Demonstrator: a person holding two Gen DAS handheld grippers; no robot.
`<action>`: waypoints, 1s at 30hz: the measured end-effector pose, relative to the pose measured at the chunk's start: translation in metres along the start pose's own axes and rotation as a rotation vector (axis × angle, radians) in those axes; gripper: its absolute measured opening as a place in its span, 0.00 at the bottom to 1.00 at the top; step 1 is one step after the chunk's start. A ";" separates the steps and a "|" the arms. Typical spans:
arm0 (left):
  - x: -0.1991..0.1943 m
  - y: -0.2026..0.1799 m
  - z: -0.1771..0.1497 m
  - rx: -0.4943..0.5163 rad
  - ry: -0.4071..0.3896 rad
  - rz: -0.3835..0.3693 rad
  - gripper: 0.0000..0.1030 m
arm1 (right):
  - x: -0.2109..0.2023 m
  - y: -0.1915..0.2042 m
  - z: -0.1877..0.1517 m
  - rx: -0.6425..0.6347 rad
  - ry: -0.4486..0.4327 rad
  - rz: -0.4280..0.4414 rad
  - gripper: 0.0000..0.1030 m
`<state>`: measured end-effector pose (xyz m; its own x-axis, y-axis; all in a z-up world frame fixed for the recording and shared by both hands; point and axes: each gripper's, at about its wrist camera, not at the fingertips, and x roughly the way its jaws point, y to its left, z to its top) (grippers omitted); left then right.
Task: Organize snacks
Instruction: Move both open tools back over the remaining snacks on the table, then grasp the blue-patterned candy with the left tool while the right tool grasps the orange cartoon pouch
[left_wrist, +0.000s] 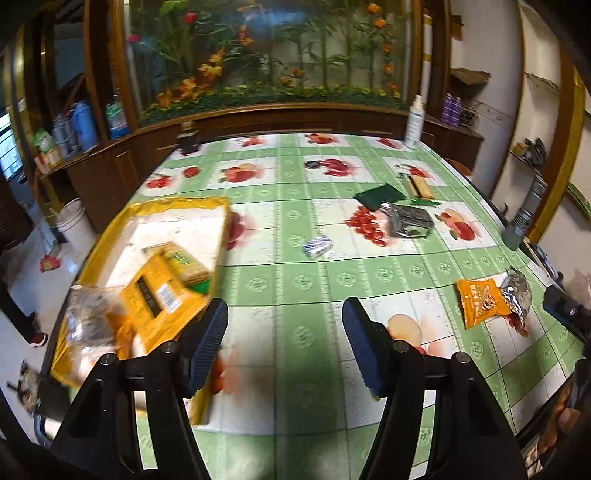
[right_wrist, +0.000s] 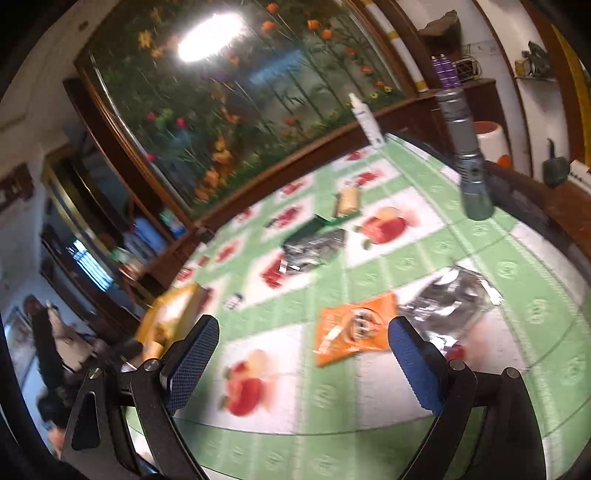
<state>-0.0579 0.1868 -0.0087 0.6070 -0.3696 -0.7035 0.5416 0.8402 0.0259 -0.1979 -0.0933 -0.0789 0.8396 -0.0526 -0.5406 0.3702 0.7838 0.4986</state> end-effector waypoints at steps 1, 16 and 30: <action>0.005 -0.003 0.001 0.009 0.008 -0.012 0.62 | 0.004 -0.001 -0.002 -0.020 0.022 -0.014 0.92; 0.094 -0.012 0.041 0.032 0.133 -0.059 0.62 | 0.088 0.022 -0.001 -0.313 0.240 -0.159 0.91; 0.163 -0.022 0.051 0.070 0.218 -0.083 0.61 | 0.136 0.015 -0.006 -0.437 0.367 -0.280 0.93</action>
<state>0.0586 0.0882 -0.0879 0.4230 -0.3361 -0.8415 0.6279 0.7782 0.0048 -0.0805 -0.0847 -0.1494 0.5146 -0.1371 -0.8464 0.2945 0.9553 0.0243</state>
